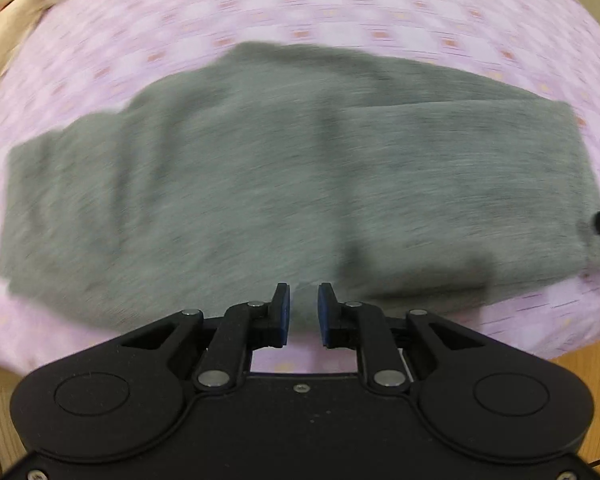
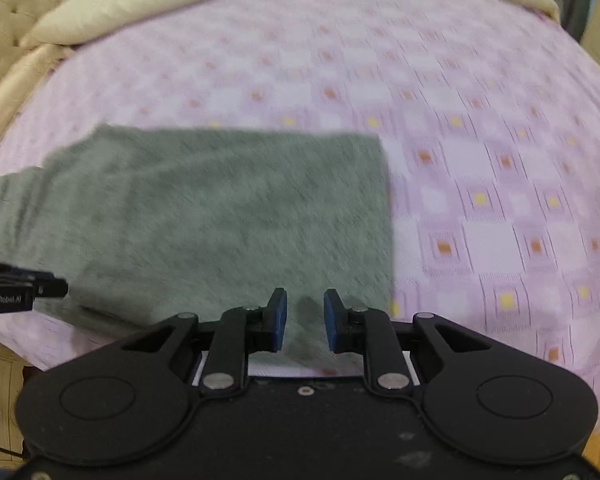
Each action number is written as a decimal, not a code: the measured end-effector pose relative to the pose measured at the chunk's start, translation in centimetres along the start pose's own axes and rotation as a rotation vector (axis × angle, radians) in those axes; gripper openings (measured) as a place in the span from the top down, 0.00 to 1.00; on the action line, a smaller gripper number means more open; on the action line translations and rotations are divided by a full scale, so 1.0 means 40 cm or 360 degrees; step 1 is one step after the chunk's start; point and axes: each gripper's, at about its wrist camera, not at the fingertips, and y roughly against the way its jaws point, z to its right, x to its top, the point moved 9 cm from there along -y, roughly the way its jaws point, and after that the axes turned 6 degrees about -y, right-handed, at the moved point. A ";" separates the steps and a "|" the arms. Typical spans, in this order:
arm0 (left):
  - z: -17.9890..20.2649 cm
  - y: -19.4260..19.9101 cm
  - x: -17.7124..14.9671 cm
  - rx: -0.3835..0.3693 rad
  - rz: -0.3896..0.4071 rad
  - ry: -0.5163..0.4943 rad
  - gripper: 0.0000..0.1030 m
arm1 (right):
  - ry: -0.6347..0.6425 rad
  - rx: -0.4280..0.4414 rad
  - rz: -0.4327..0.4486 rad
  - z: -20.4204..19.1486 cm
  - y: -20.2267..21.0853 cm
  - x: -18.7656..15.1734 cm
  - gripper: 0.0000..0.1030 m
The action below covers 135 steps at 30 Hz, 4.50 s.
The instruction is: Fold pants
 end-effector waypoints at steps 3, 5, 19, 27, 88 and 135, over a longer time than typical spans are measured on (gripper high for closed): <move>-0.095 0.018 -0.032 0.0067 -0.0025 0.0119 0.76 | 0.0061 0.0063 0.0030 -0.057 0.020 0.008 0.80; -0.160 0.019 -0.048 0.0112 -0.0025 0.0173 0.76 | 0.0090 0.0118 0.0025 -0.103 0.028 0.005 0.79; -0.567 -0.005 -0.039 0.0146 0.0024 0.0195 0.75 | 0.0173 0.0291 -0.0034 -0.590 -0.067 0.003 0.79; -0.705 -0.046 0.003 0.0107 0.0051 0.0058 0.75 | 0.0006 0.0069 0.0064 -0.735 -0.266 0.190 0.80; -0.658 -0.026 0.060 -0.0576 0.0346 0.0175 0.79 | -0.0049 -0.0140 -0.0285 -0.764 -0.227 -0.099 0.80; 0.042 0.052 0.184 -0.0114 0.0349 -0.0034 0.82 | -0.0309 0.0390 -0.0016 -0.104 -0.002 0.047 0.68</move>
